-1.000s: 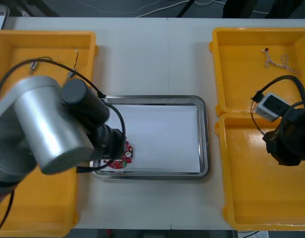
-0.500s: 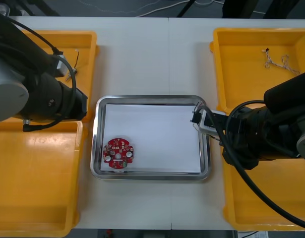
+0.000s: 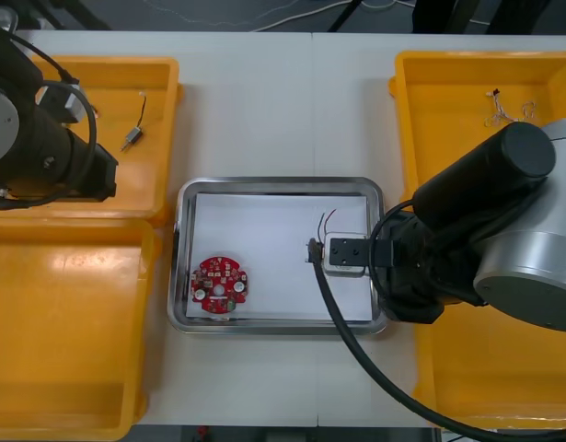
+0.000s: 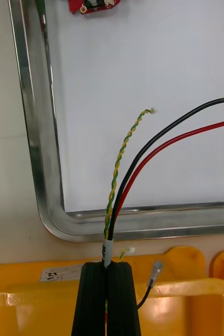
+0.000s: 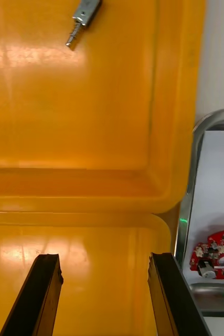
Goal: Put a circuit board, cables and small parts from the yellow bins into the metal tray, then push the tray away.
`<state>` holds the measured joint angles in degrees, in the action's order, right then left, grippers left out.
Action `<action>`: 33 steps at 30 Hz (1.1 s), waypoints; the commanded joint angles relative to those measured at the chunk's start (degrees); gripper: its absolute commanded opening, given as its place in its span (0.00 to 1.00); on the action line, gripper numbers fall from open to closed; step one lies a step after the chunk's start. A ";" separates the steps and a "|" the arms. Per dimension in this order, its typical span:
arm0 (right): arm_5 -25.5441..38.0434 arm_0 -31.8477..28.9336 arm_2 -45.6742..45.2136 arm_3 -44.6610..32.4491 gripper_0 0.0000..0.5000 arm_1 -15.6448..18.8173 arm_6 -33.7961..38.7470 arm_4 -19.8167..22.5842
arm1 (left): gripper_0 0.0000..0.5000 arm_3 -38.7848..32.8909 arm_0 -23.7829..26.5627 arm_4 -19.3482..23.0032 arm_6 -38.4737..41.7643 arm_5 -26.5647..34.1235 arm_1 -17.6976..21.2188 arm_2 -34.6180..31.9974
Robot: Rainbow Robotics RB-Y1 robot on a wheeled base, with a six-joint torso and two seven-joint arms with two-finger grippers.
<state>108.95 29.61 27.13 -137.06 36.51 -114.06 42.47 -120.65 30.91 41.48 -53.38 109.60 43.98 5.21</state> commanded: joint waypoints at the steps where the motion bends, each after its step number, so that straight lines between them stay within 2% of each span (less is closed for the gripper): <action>1: -3.57 4.49 6.18 1.97 0.00 1.64 1.21 -1.51 | 1.00 3.05 1.96 -1.23 -11.31 -0.09 2.25 -4.16; 9: -10.51 8.10 14.09 7.51 0.00 1.55 1.65 -2.57 | 1.00 8.77 2.05 -2.98 -18.60 -4.31 2.25 -6.62; 16: -14.73 10.30 19.54 11.55 0.00 1.55 2.00 -3.80 | 1.00 13.34 3.28 -4.13 -21.50 -7.47 2.16 -6.70; 25: -20.53 12.23 24.90 17.00 0.00 1.55 2.52 -5.38 | 1.00 21.77 7.50 -4.04 -23.26 -9.58 2.16 -6.70; 33: -24.75 12.84 27.54 20.34 0.00 1.46 2.17 -5.38 | 1.00 31.35 11.98 -4.04 -26.78 -13.98 1.11 -6.62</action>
<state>85.44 40.53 53.34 -116.85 36.63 -113.76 37.47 -92.37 38.22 37.98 -72.75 97.65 44.00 0.17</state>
